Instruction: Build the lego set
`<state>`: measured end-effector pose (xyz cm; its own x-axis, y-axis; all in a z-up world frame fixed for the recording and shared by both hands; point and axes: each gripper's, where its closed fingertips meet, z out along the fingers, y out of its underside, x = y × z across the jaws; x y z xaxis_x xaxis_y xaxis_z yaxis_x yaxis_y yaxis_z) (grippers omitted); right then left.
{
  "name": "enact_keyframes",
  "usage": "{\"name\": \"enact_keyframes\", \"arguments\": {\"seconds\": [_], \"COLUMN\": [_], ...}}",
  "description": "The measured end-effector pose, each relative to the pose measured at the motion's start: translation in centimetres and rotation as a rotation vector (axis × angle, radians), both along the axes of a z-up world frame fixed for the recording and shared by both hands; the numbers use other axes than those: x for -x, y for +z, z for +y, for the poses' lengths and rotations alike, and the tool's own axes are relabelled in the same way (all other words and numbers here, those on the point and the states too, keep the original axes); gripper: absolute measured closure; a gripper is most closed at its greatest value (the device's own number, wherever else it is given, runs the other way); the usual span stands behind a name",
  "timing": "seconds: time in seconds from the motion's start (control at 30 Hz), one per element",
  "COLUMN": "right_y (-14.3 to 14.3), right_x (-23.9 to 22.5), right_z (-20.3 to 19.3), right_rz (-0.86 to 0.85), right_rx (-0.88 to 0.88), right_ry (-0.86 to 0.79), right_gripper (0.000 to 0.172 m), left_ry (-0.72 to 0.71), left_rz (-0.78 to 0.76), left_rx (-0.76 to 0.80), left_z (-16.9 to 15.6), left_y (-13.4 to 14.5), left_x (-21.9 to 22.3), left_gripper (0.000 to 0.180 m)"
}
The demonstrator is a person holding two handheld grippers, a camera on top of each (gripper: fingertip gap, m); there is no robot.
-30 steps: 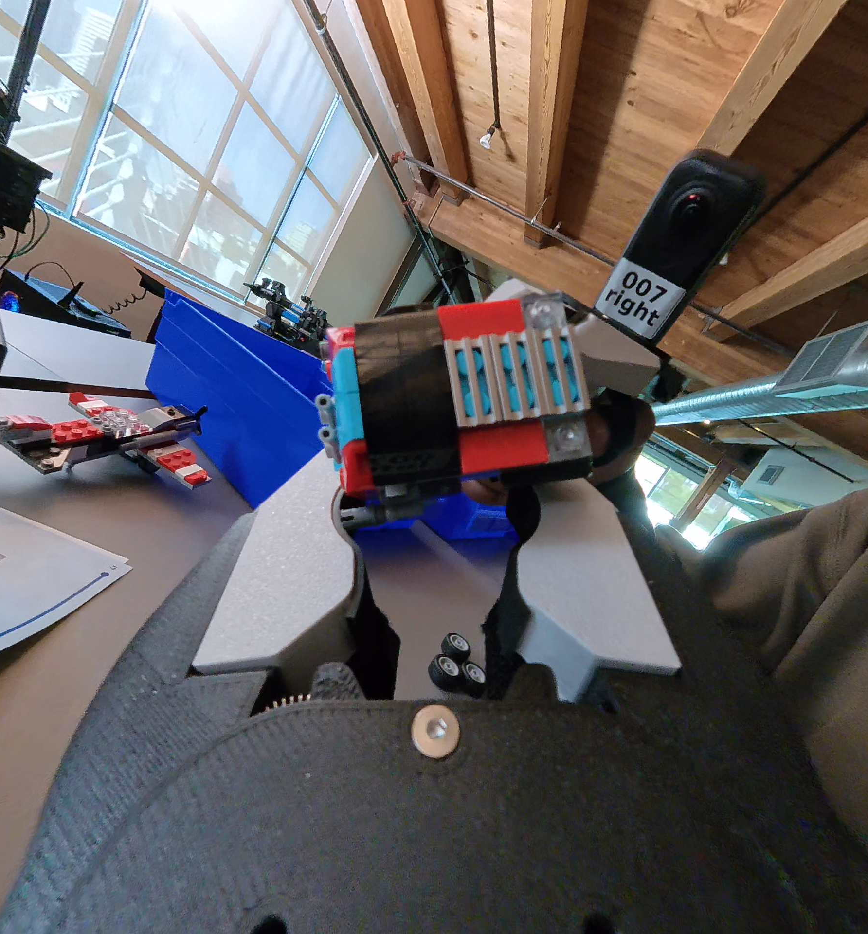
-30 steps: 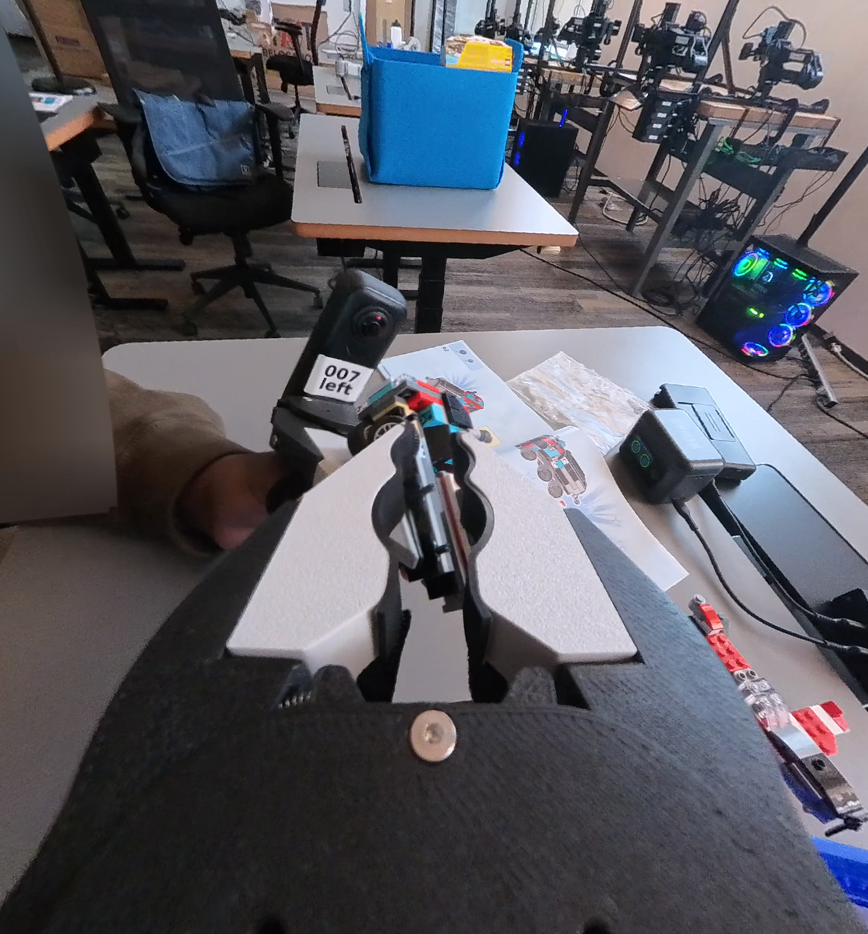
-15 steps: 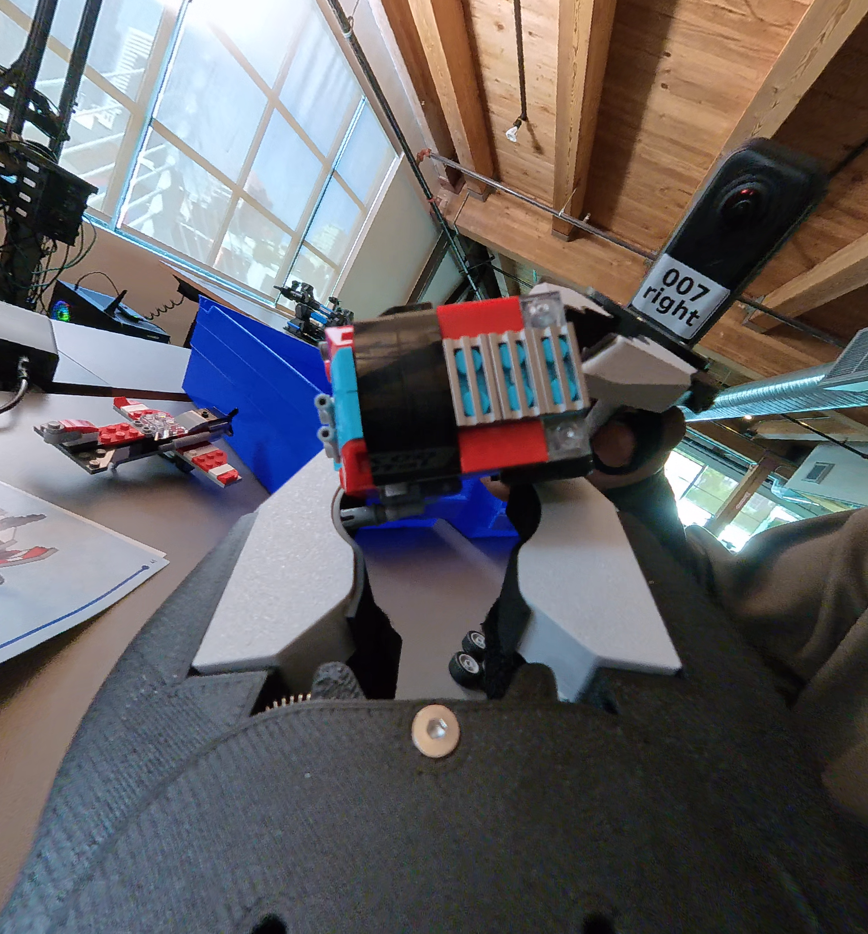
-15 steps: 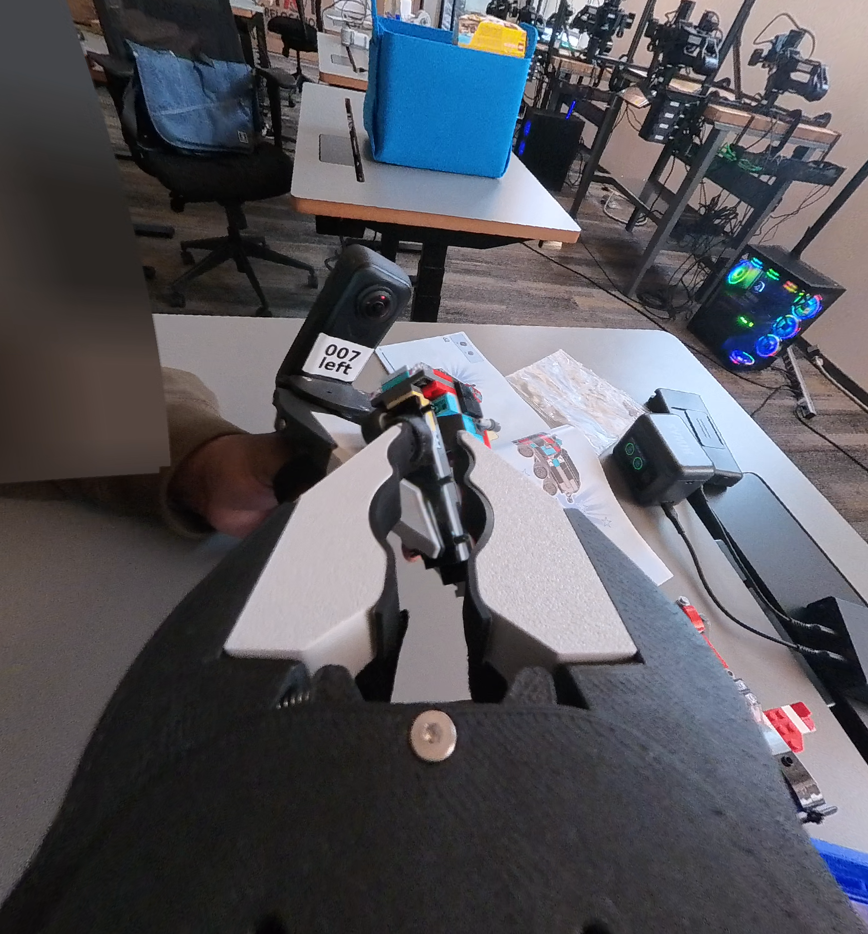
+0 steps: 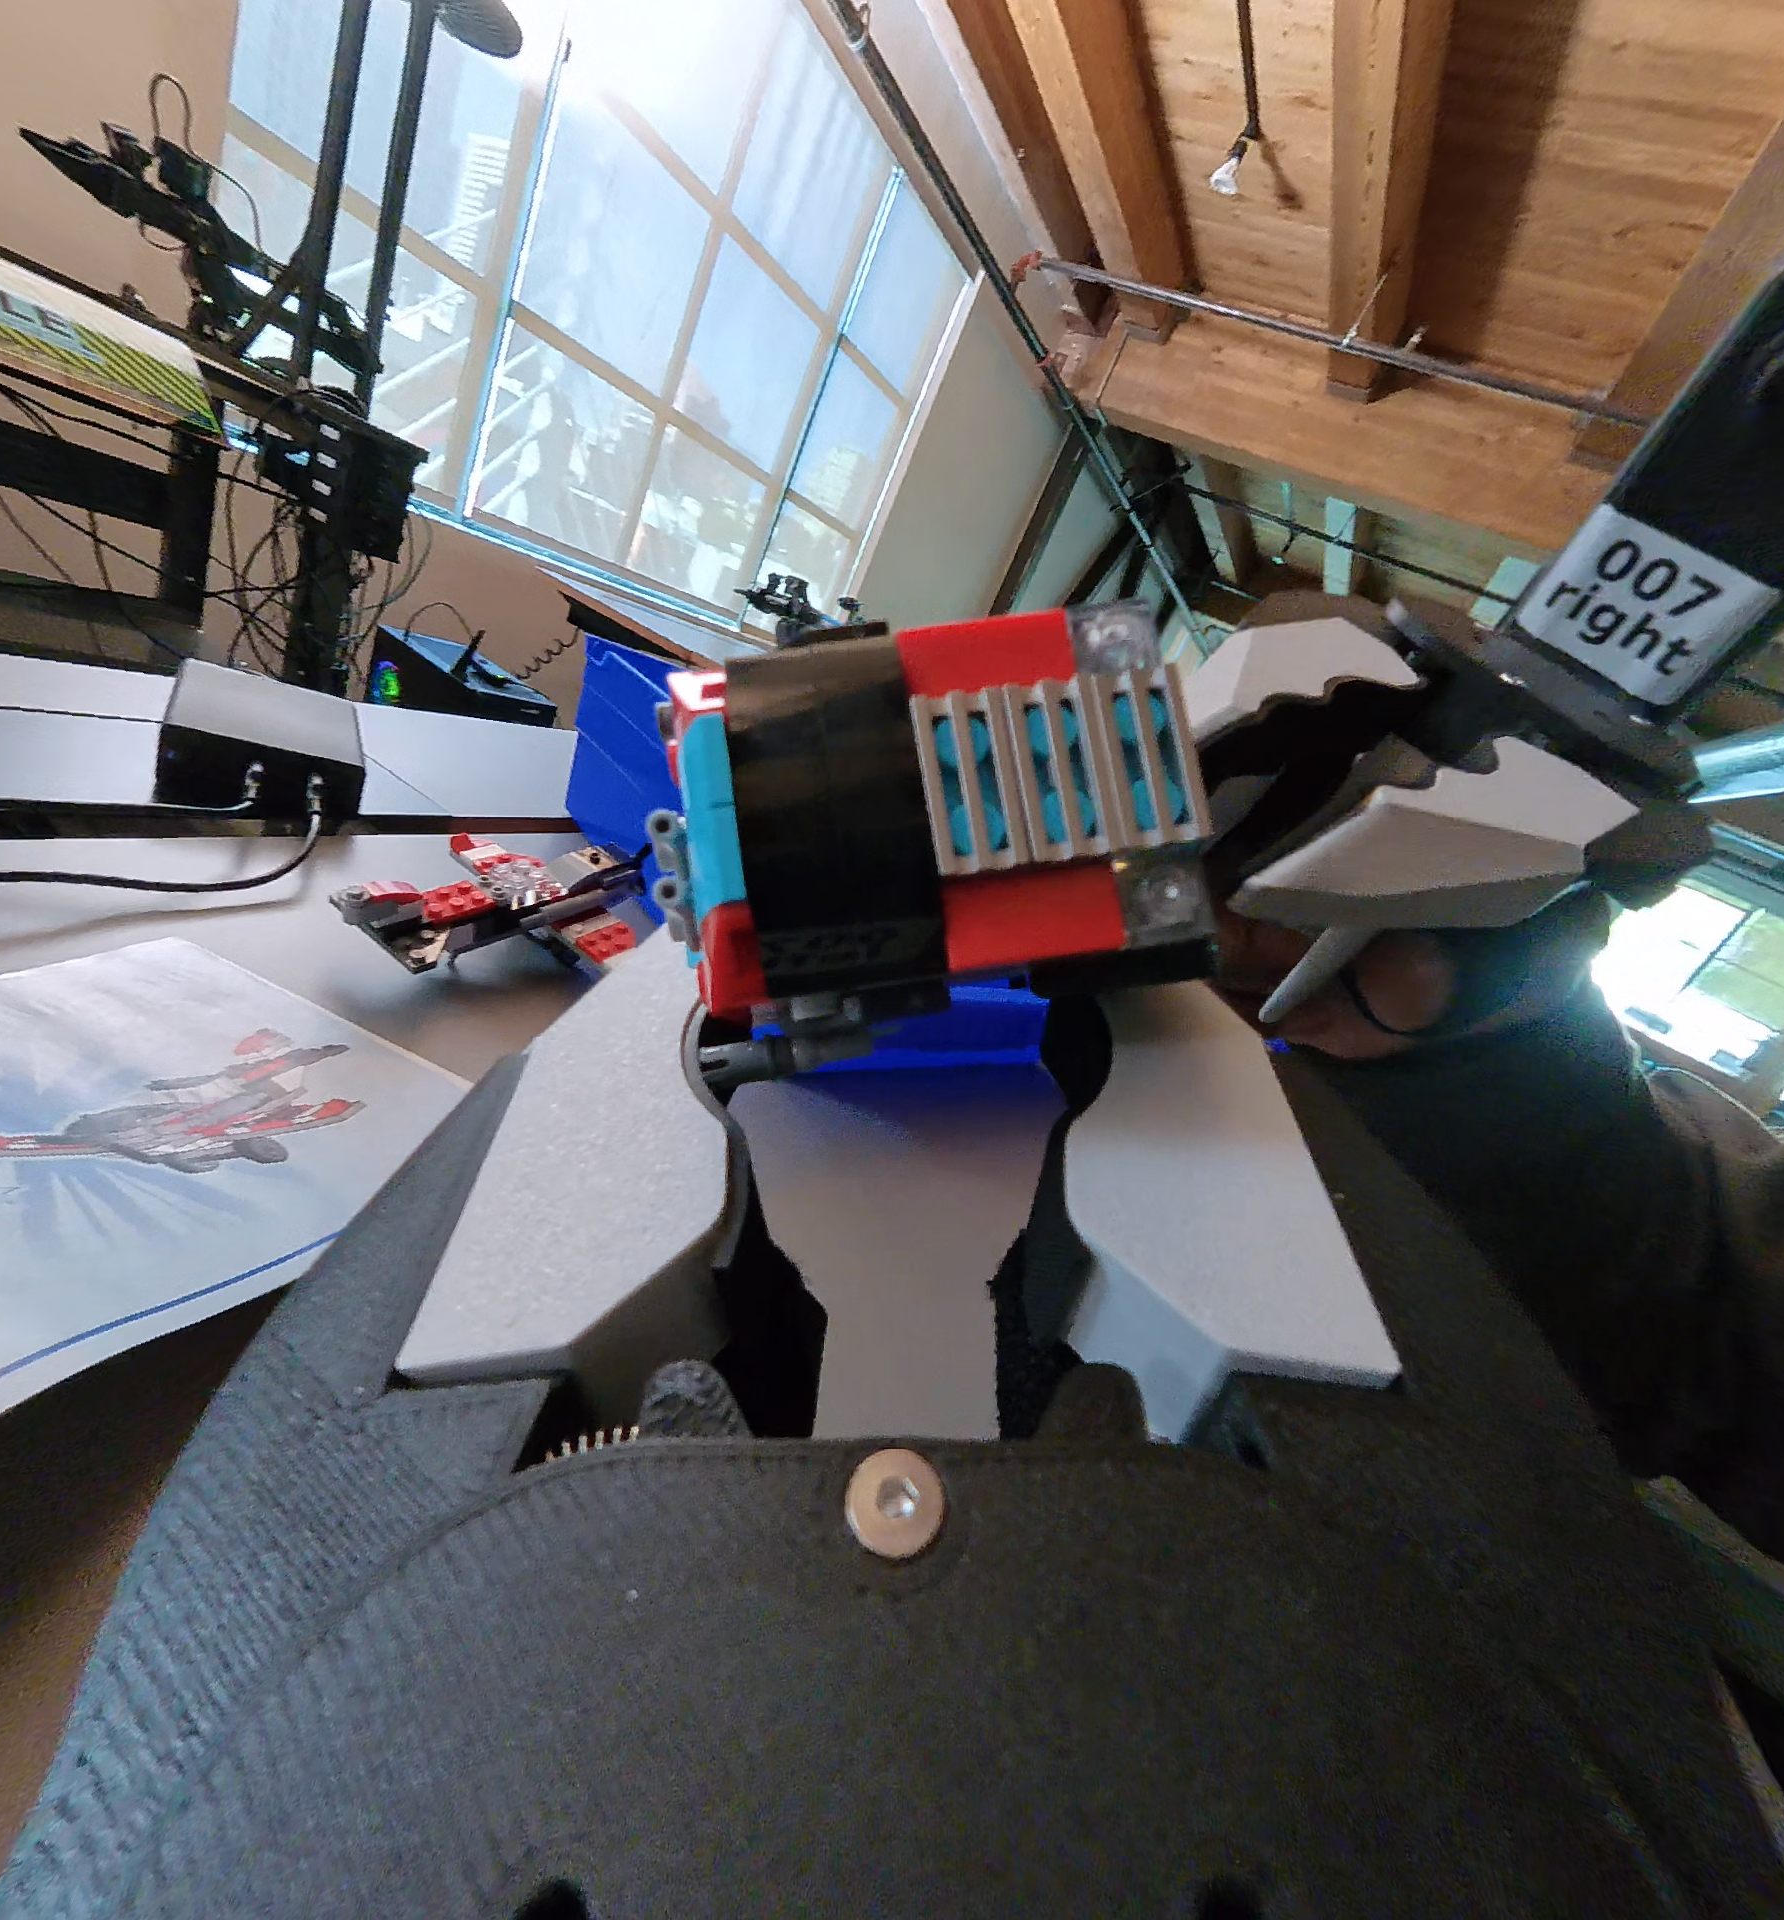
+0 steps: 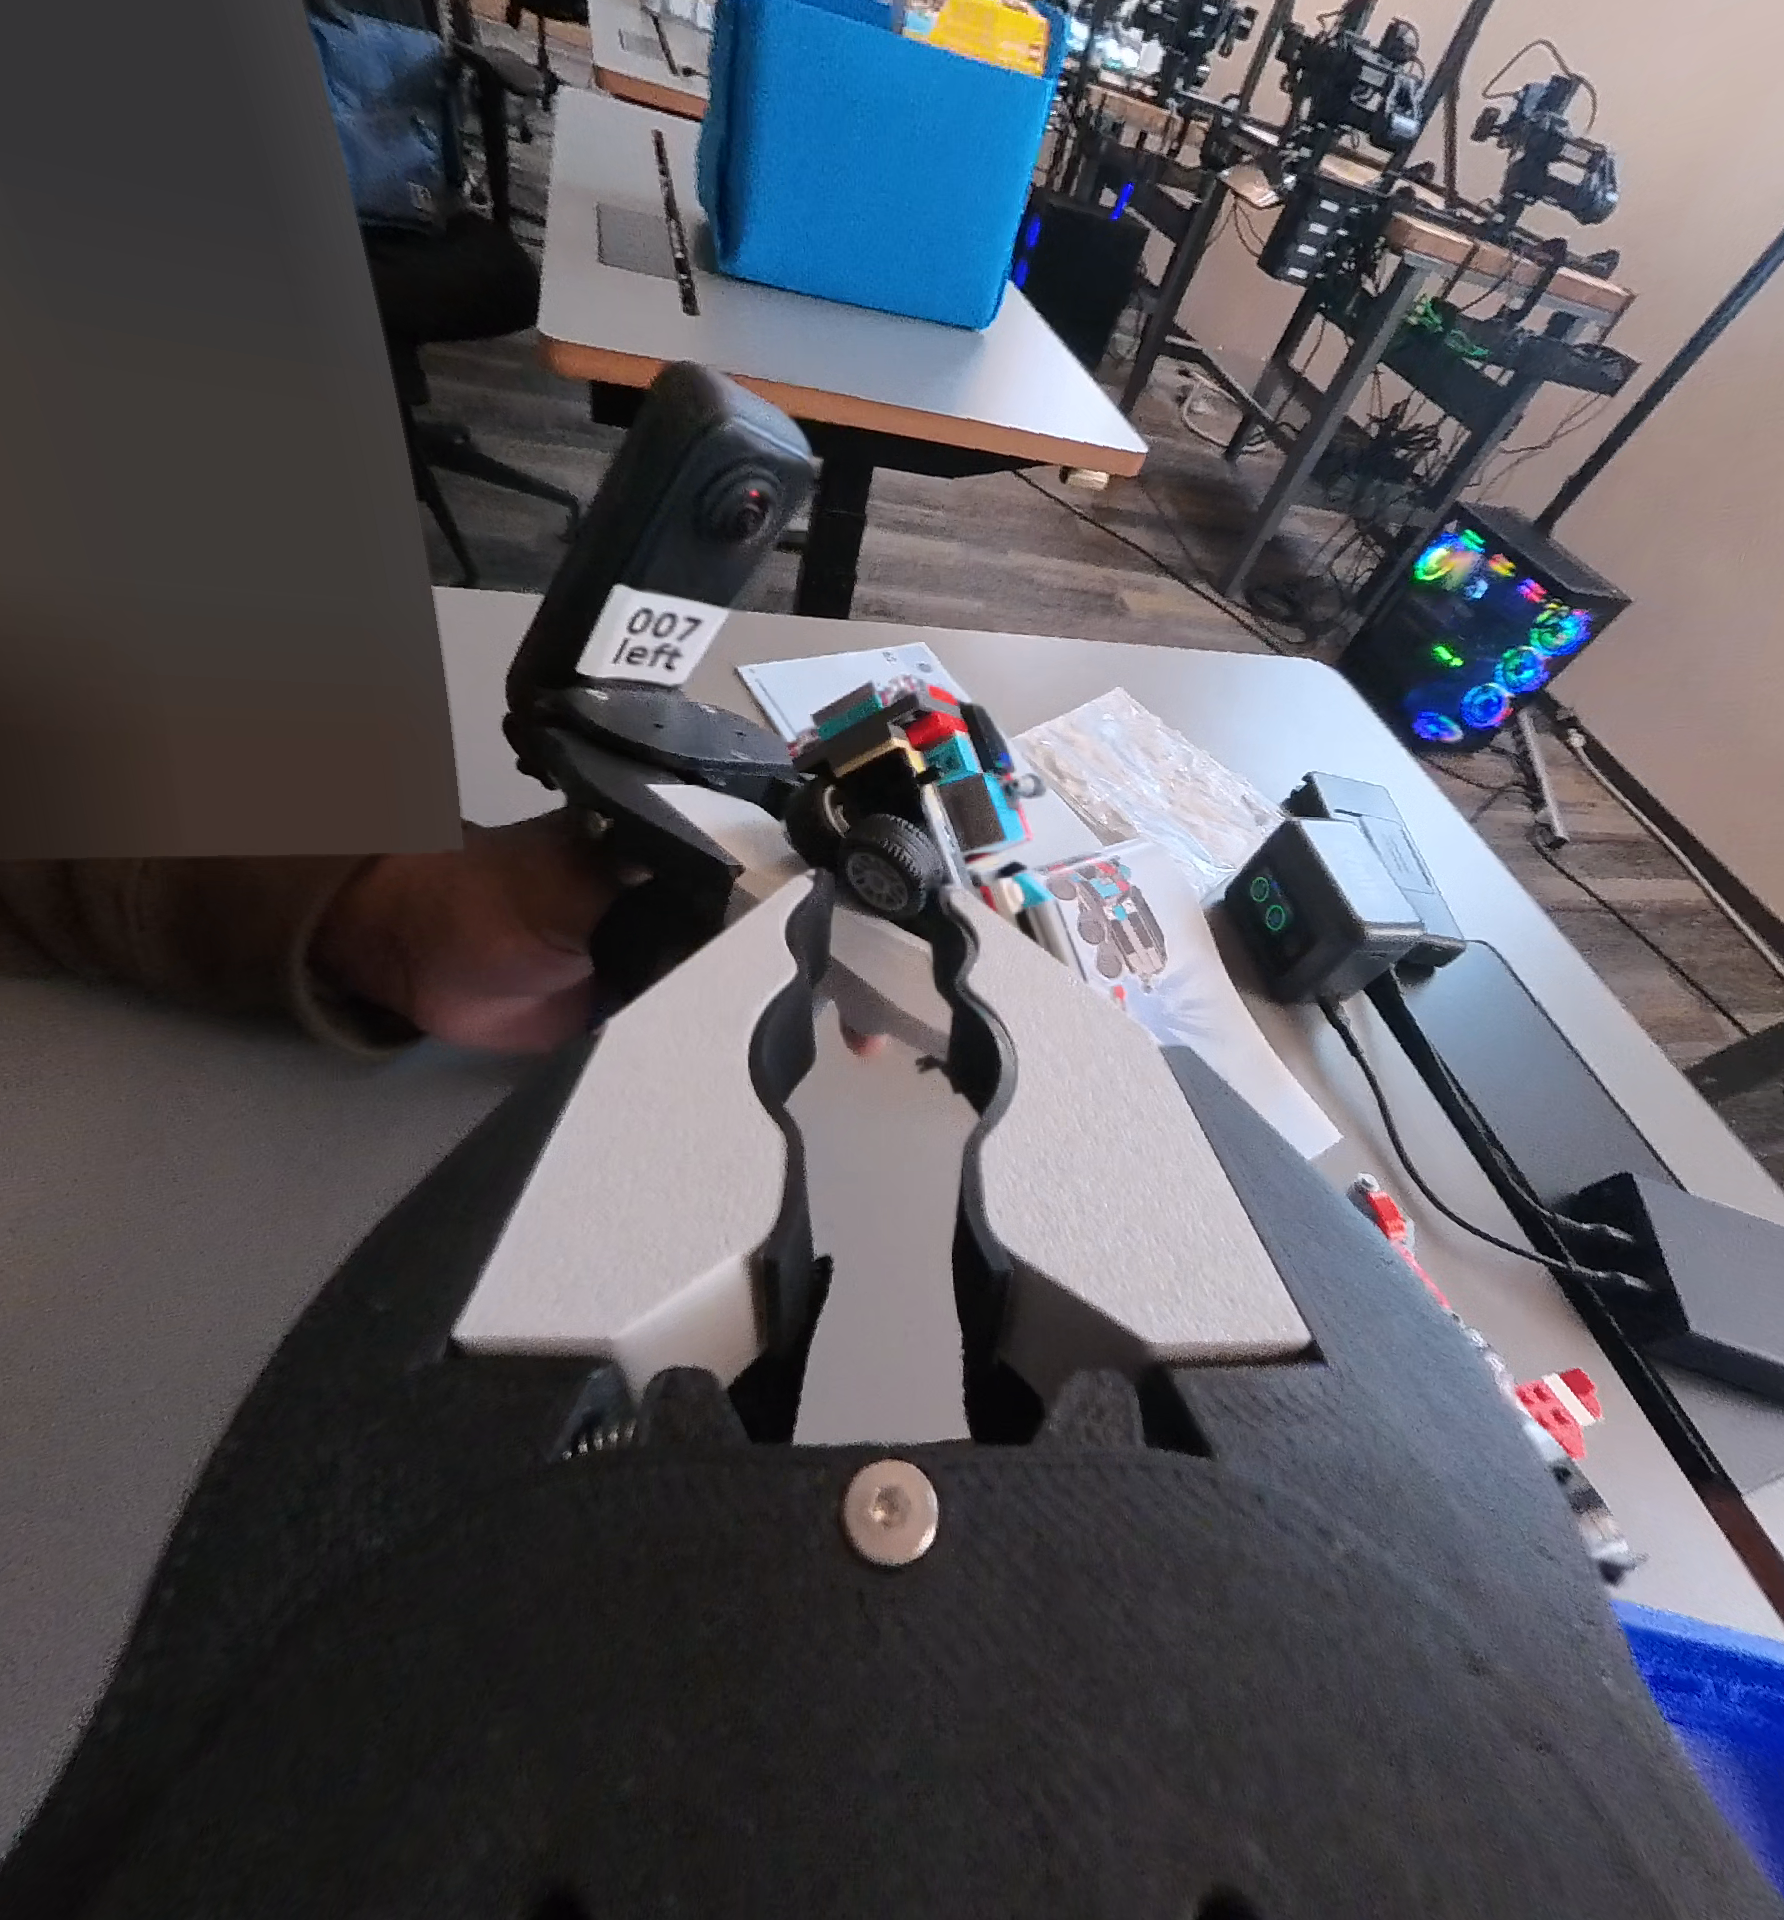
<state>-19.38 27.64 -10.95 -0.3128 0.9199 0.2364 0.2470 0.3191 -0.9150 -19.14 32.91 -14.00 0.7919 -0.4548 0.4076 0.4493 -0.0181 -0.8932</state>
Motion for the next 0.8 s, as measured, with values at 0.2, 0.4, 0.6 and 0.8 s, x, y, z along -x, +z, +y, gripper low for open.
{"name": "enact_keyframes", "arguments": {"seconds": [0.2, 0.4, 0.6, 0.8], "right_y": [0.06, -0.09, -0.18, -0.29], "right_x": [0.18, 0.51, 0.68, 0.81], "right_z": [-0.04, -0.33, -0.11, -0.05], "right_rz": [0.043, 0.07, 0.093, 0.113], "right_rx": [0.001, -0.037, -0.102, -0.163], "right_ry": [-0.03, -0.043, -0.06, -0.068], "right_gripper": [0.153, 0.152, 0.151, 0.151], "left_ry": [0.042, 0.042, 0.02, 0.02], "left_rz": [0.028, 0.02, 0.017, 0.013], "left_rx": [0.018, 0.025, 0.016, 0.019], "left_z": [0.15, 0.21, 0.13, 0.15], "left_y": [-0.35, -0.51, -0.39, -0.42], "left_x": [0.43, 0.48, 0.04, 0.09], "left_gripper": [0.125, 0.125, 0.125, 0.125]}}
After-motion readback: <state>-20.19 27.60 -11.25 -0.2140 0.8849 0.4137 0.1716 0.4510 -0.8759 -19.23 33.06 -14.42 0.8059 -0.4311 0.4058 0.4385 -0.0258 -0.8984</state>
